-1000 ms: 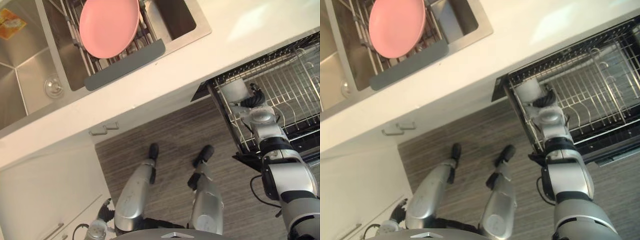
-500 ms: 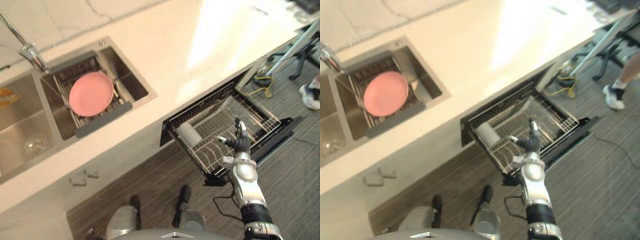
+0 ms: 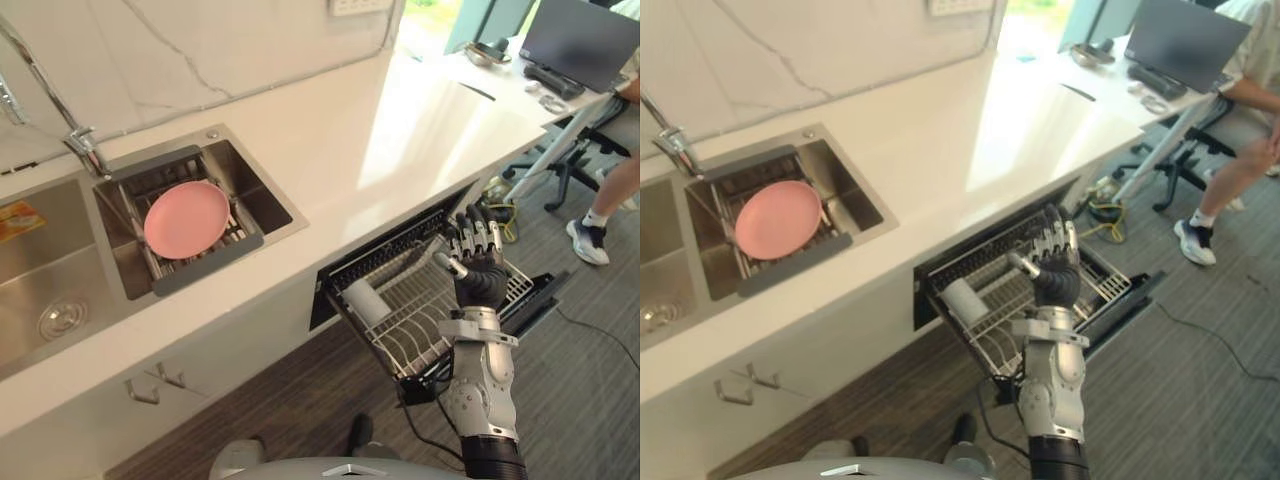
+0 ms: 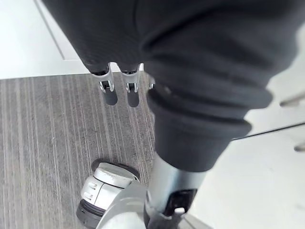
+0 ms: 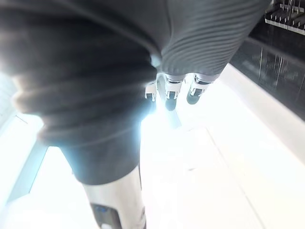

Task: Walk over to the sink, pick up the cup, carry it to the dishwasher, place the cup inside the dishwasher, then close the dishwasher door

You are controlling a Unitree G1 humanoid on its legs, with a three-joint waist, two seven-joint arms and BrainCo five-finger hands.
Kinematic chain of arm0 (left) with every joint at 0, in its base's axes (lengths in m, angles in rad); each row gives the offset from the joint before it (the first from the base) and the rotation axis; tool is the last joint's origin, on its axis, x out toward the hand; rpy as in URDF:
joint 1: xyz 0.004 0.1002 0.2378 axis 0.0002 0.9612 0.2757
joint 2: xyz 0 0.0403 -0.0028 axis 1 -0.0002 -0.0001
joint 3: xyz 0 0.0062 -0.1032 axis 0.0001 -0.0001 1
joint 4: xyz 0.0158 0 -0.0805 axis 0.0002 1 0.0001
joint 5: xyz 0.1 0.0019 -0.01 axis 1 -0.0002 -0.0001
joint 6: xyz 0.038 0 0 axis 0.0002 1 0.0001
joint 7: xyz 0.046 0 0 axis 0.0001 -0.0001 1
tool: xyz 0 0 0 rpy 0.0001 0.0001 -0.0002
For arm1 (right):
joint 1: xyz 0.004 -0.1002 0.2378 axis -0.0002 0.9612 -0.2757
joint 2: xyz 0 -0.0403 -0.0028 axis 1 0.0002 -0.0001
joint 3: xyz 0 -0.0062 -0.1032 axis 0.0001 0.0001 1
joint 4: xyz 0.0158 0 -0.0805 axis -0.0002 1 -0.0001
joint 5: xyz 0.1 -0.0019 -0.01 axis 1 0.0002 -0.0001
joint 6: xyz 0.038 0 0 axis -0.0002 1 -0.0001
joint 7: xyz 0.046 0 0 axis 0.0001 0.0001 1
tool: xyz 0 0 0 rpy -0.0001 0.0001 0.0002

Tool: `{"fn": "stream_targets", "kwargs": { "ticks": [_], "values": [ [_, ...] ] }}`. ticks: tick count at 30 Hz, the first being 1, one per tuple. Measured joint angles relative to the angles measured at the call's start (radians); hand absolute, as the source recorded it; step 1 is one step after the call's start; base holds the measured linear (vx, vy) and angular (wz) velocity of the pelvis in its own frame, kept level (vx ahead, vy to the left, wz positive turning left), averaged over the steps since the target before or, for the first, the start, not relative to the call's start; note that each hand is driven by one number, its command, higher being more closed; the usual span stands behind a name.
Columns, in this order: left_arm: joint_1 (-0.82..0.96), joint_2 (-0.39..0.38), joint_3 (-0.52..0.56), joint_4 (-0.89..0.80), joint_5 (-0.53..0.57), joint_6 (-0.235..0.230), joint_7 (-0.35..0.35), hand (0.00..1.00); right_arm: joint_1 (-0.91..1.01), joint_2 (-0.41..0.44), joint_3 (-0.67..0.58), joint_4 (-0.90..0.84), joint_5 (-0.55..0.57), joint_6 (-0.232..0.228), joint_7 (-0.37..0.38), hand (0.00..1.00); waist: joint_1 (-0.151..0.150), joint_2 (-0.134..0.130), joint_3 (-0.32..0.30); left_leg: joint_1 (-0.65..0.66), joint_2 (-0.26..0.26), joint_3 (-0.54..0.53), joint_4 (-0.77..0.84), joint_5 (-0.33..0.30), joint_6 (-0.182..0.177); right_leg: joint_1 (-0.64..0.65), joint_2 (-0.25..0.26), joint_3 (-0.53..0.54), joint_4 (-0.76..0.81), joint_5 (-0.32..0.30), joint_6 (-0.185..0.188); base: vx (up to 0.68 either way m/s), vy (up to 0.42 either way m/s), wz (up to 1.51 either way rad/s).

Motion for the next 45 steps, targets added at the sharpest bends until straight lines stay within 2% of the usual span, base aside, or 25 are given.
{"fn": "stream_targets", "kwargs": {
  "ticks": [2,7,8,10,11,12,14,16,21,22,23,25,26,27,28,29,30,31,32,33,34,38,40,41,45],
  "values": [
    [0.002,-0.016,0.037,0.003,-0.051,0.017,-0.004,0.00,-0.009,0.002,0.031,0.000,0.036,0.000,0.046,0.00,0.009,0.002,-0.001,0.007,-0.001,-0.020,-0.010,0.008,-0.001,0.015,-0.001,-0.023,0.000,-0.007,0.003,0.03,-0.015,0.31],
    [0.003,-0.029,0.065,0.010,-0.084,0.028,-0.019,0.00,-0.074,0.014,0.097,0.004,0.036,0.000,0.056,0.00,0.037,0.011,-0.007,0.002,-0.001,-0.062,-0.015,0.020,-0.005,0.040,-0.002,-0.073,0.005,-0.017,0.002,0.01,-0.009,0.31],
    [0.003,-0.029,0.066,0.012,-0.084,0.034,-0.019,0.00,-0.093,0.014,0.102,0.004,0.035,-0.001,0.057,0.00,0.035,0.012,-0.008,-0.009,-0.004,-0.070,-0.016,0.028,-0.002,0.045,-0.006,-0.098,0.007,-0.019,0.003,-0.01,0.008,0.68],
    [0.002,-0.029,0.075,0.020,-0.056,0.046,-0.021,0.00,-0.100,0.014,0.099,0.004,0.027,-0.006,0.038,0.00,0.027,0.014,-0.009,-0.020,0.010,-0.022,-0.016,0.025,0.015,0.070,-0.019,-0.157,0.007,-0.026,0.007,-0.02,0.012,0.87],
    [0.002,-0.033,0.095,0.034,-0.029,0.052,-0.028,0.00,-0.097,0.012,0.097,0.004,0.026,-0.009,0.020,0.00,0.016,0.016,-0.012,-0.019,0.044,0.072,-0.012,0.028,0.022,0.092,-0.027,-0.194,0.007,-0.032,0.013,0.01,0.037,1.01],
    [0.002,-0.036,0.101,0.041,-0.001,0.055,-0.030,0.00,-0.098,0.003,0.093,0.002,0.025,-0.013,-0.004,0.00,0.004,0.019,-0.014,-0.019,0.058,0.119,-0.009,0.043,0.024,0.111,-0.037,-0.230,0.008,-0.038,0.021,0.01,0.059,0.95],
    [0.008,-0.039,0.098,0.054,0.057,0.056,-0.029,0.00,-0.104,-0.015,0.089,0.002,-0.003,-0.015,-0.033,0.00,0.022,0.029,-0.020,-0.019,0.048,0.117,-0.005,0.048,0.013,0.107,-0.057,-0.235,0.038,-0.049,0.033,0.02,0.102,0.33],
    [0.023,-0.047,0.082,0.058,0.103,0.055,-0.033,0.00,-0.110,-0.023,0.083,0.001,-0.012,-0.016,-0.051,0.00,0.023,0.029,-0.020,-0.007,0.028,0.111,-0.023,0.056,0.010,0.102,-0.083,-0.235,0.071,-0.060,0.045,0.05,0.133,0.08],
    [0.044,-0.021,0.004,0.059,0.165,0.052,-0.051,0.00,-0.112,-0.024,0.022,-0.001,-0.032,-0.030,-0.111,0.00,-0.002,0.023,-0.033,0.055,-0.049,0.107,-0.173,0.123,0.019,0.070,-0.164,-0.225,0.137,-0.077,0.074,0.05,0.140,0.07],
    [0.043,-0.010,-0.022,0.059,0.193,0.044,-0.061,0.00,-0.106,-0.023,0.001,-0.001,-0.051,-0.030,-0.122,0.00,-0.006,0.025,-0.035,0.066,-0.071,0.106,-0.197,0.129,0.031,0.041,-0.201,-0.203,0.200,-0.090,0.078,0.05,0.151,-0.01],
    [0.041,-0.007,-0.032,0.058,0.203,0.042,-0.065,0.00,-0.100,-0.024,-0.007,-0.002,-0.053,-0.030,-0.126,0.00,-0.008,0.022,-0.034,0.068,-0.078,0.104,-0.203,0.130,0.035,0.028,-0.216,-0.195,0.233,-0.093,0.075,0.07,0.179,0.14],
    [0.035,-0.002,-0.056,0.057,0.220,0.031,-0.071,0.00,-0.079,-0.022,-0.025,-0.004,-0.053,-0.030,-0.146,0.00,-0.026,0.032,-0.041,0.071,-0.088,0.085,-0.204,0.129,0.043,-0.022,-0.250,-0.133,0.352,-0.091,0.006,0.06,0.135,0.27],
    [0.034,0.005,-0.069,0.047,0.222,0.023,-0.073,0.00,-0.073,-0.017,-0.032,-0.004,-0.053,-0.029,-0.154,0.00,-0.032,0.034,-0.042,0.072,-0.091,0.070,-0.192,0.123,0.055,-0.057,-0.253,-0.059,0.424,-0.076,-0.067,0.06,0.125,0.28],
    [0.033,0.014,-0.072,0.036,0.226,0.021,-0.074,0.00,-0.072,-0.011,-0.039,-0.005,-0.053,-0.028,-0.153,0.00,-0.038,0.029,-0.043,0.071,-0.090,0.056,-0.179,0.117,0.065,-0.078,-0.252,0.001,0.469,-0.065,-0.083,0.08,0.118,0.45],
    [0.030,0.031,-0.073,0.023,0.232,0.020,-0.081,0.00,-0.065,0.006,-0.043,-0.018,-0.065,-0.027,-0.153,0.00,-0.050,0.031,-0.044,0.069,-0.081,0.027,-0.166,0.112,0.077,-0.107,-0.228,0.094,0.520,-0.109,-0.054,0.09,0.013,0.54],
    [0.023,0.042,-0.074,0.020,0.236,0.021,-0.084,0.00,-0.053,0.015,-0.046,-0.036,-0.077,-0.027,-0.152,0.00,-0.057,0.019,-0.048,0.066,-0.075,0.005,-0.162,0.111,0.083,-0.111,-0.196,0.128,0.527,-0.161,-0.035,0.11,-0.063,0.82],
    [0.003,0.062,-0.072,0.016,0.244,0.025,-0.085,0.00,-0.032,0.020,-0.049,-0.079,-0.096,-0.027,-0.151,0.00,-0.064,-0.001,-0.041,0.056,-0.062,-0.031,-0.150,0.117,0.083,-0.112,-0.122,0.179,0.515,-0.239,-0.031,0.10,-0.126,0.80],
    [-0.009,0.071,-0.069,0.016,0.251,0.027,-0.085,0.00,-0.030,0.018,-0.053,-0.102,-0.108,-0.027,-0.150,0.00,-0.066,-0.018,-0.039,0.050,-0.057,-0.051,-0.141,0.119,0.071,-0.119,-0.055,0.198,0.481,-0.278,-0.030,0.06,-0.102,0.74],
    [-0.015,0.074,-0.059,0.015,0.259,0.027,-0.083,0.00,-0.031,0.017,-0.058,-0.121,-0.110,-0.028,-0.150,0.00,-0.065,-0.023,-0.038,0.044,-0.056,-0.054,-0.124,0.114,0.063,-0.125,-0.019,0.207,0.439,-0.279,-0.034,0.06,-0.131,0.46],
    [-0.014,0.073,-0.056,0.011,0.261,0.027,-0.084,0.00,-0.037,0.017,-0.059,-0.137,-0.108,-0.032,-0.148,0.00,-0.064,-0.032,-0.038,0.038,-0.068,-0.060,-0.093,0.094,0.056,-0.129,0.006,0.219,0.376,-0.211,-0.041,0.04,-0.120,0.20],
    [-0.015,0.066,-0.052,0.011,0.261,0.026,-0.081,0.00,-0.038,0.013,-0.061,-0.147,-0.107,-0.032,-0.144,0.00,-0.059,-0.036,-0.042,0.029,-0.072,-0.059,-0.071,0.073,0.051,-0.117,0.004,0.232,0.377,-0.222,-0.025,0.04,-0.105,0.06],
    [-0.015,-0.001,-0.021,-0.003,0.261,0.028,-0.062,0.00,-0.022,0.019,-0.078,-0.199,-0.089,-0.031,-0.133,0.00,-0.054,0.019,-0.033,0.012,-0.050,-0.043,-0.053,0.043,0.038,-0.097,0.032,0.240,0.308,-0.235,-0.016,0.02,-0.059,-0.08],
    [-0.011,-0.008,-0.014,-0.013,0.265,0.036,-0.058,0.00,0.001,0.018,-0.090,-0.208,-0.088,-0.031,-0.130,0.00,-0.053,0.021,-0.034,0.022,-0.037,-0.043,-0.062,0.048,0.030,-0.077,0.044,0.225,0.288,-0.238,-0.020,0.01,-0.057,0.11],
    [-0.005,0.052,-0.076,-0.020,0.277,0.056,-0.021,0.00,0.036,0.019,-0.094,-0.108,-0.081,-0.059,-0.063,0.00,-0.030,-0.043,-0.050,0.080,-0.078,-0.016,-0.154,0.079,0.061,0.006,0.011,0.209,0.160,-0.173,0.019,0.02,-0.032,0.07],
    [-0.005,0.051,-0.076,-0.020,0.277,0.056,-0.021,0.00,0.036,0.019,-0.094,-0.108,-0.081,-0.059,-0.063,0.00,-0.029,-0.043,-0.049,0.079,-0.078,-0.016,-0.153,0.079,0.062,0.006,0.010,0.208,0.160,-0.173,0.019,0.00,0.000,0.00]
  ]
}}
